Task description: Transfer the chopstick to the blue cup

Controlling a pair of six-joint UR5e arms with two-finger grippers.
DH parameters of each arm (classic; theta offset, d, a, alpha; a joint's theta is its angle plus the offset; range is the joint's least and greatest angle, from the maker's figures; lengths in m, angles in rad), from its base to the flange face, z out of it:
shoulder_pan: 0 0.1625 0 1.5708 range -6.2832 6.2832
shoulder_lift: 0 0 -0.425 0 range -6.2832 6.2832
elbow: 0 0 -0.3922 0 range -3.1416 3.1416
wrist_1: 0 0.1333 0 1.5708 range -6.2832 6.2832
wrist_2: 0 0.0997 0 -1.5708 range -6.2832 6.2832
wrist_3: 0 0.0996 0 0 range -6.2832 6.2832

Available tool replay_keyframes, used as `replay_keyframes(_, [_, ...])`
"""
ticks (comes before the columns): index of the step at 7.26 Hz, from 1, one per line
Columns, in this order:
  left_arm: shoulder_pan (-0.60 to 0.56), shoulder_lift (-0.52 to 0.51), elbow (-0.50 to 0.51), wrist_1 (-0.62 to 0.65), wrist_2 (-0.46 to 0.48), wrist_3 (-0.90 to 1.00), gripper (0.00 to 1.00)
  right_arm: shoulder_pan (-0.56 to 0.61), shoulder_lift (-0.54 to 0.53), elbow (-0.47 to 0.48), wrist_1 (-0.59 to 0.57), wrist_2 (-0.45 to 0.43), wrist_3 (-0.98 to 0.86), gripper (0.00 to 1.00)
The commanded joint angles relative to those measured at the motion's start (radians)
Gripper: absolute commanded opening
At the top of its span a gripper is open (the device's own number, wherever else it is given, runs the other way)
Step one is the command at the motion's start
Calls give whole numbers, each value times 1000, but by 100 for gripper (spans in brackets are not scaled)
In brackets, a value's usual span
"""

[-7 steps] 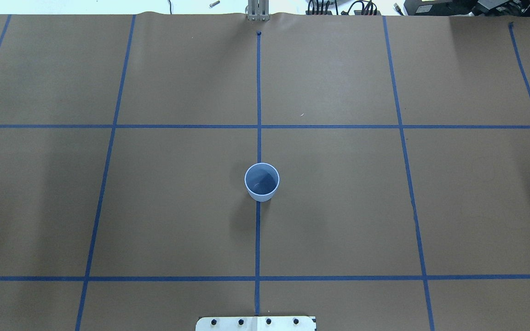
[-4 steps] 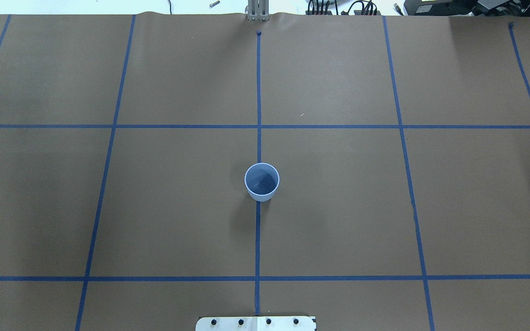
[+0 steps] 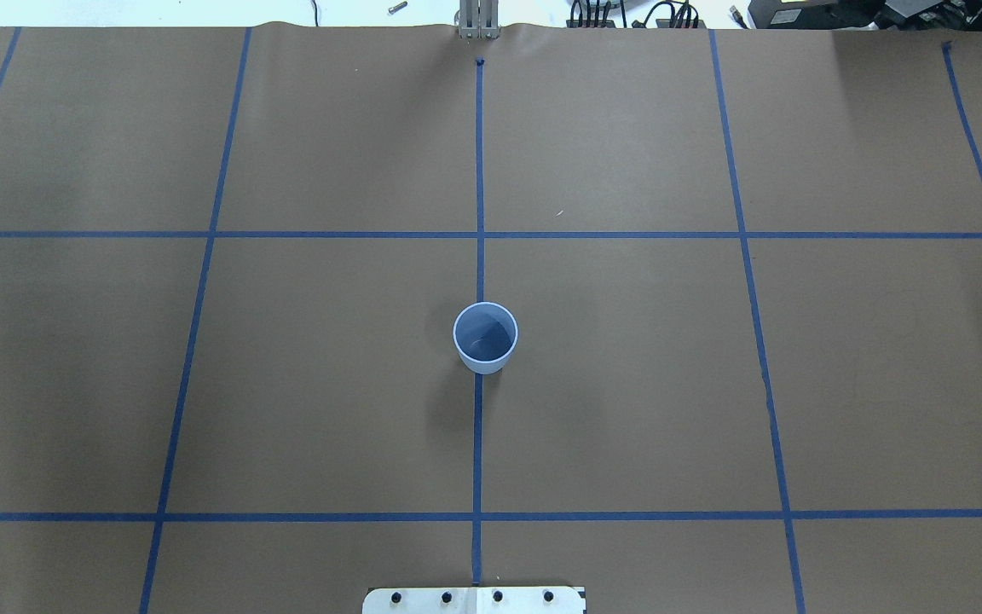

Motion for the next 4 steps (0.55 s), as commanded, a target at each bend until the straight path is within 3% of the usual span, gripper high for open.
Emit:
replay_keyframes(1, [0, 26, -3, -46, 0, 0, 98, 0, -14, -6, -2, -17, -47, 52])
replay_keyframes(3, [-2, 44, -4, -67, 0, 0, 98, -1, -4, -6, -2, -12, -42, 34])
replay_keyframes(4, [-2, 47, -4, -67, -1, 0, 98, -1, 2, -6, -3, -12, -42, 34])
